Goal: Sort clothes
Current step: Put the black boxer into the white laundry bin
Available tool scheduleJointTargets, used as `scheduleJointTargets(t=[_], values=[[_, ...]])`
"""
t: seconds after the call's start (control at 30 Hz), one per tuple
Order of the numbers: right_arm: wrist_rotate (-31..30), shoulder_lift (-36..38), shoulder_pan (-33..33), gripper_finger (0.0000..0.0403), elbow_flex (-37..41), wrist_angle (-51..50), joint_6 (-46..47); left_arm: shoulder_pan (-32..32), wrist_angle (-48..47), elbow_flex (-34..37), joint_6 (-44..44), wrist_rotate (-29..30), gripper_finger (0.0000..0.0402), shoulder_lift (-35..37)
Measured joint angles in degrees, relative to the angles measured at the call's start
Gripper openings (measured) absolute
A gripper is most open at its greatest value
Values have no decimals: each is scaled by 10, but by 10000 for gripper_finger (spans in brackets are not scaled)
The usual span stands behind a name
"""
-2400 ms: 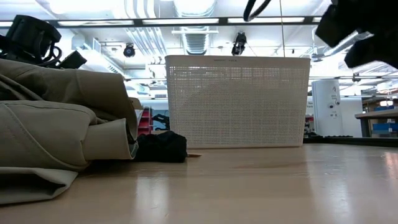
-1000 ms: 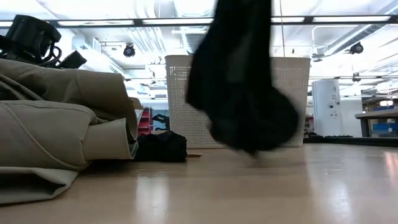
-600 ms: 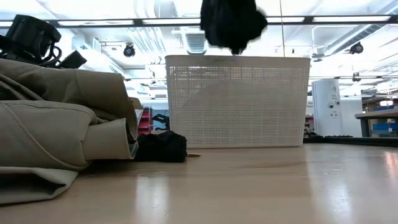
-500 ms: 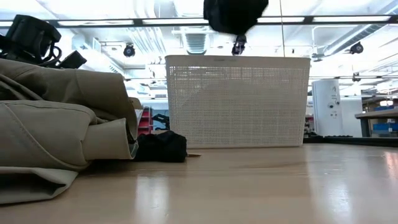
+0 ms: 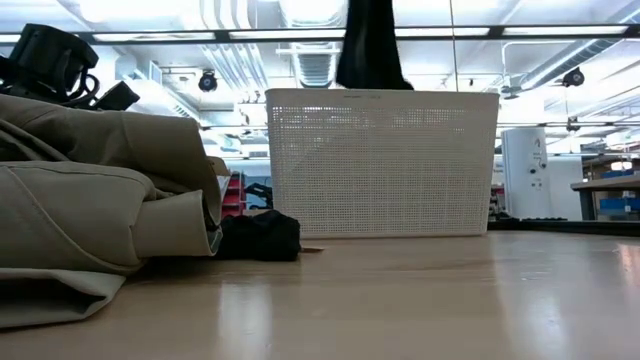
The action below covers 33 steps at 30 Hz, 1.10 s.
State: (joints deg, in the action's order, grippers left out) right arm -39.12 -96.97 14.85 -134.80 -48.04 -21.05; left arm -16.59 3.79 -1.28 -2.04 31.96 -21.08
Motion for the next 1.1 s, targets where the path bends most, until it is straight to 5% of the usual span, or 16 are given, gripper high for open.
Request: scheduleJointTargets(t=[0.5,0.8,1.1], values=[[251,-189,104,0,1,-287,151,0,0,0,0,0,38,0],[319,-307,107,0,1,-294,109,0,0,0,0,0,38,0],[371,-332,141,0,1,-289,112,0,0,0,0,0,38,0]])
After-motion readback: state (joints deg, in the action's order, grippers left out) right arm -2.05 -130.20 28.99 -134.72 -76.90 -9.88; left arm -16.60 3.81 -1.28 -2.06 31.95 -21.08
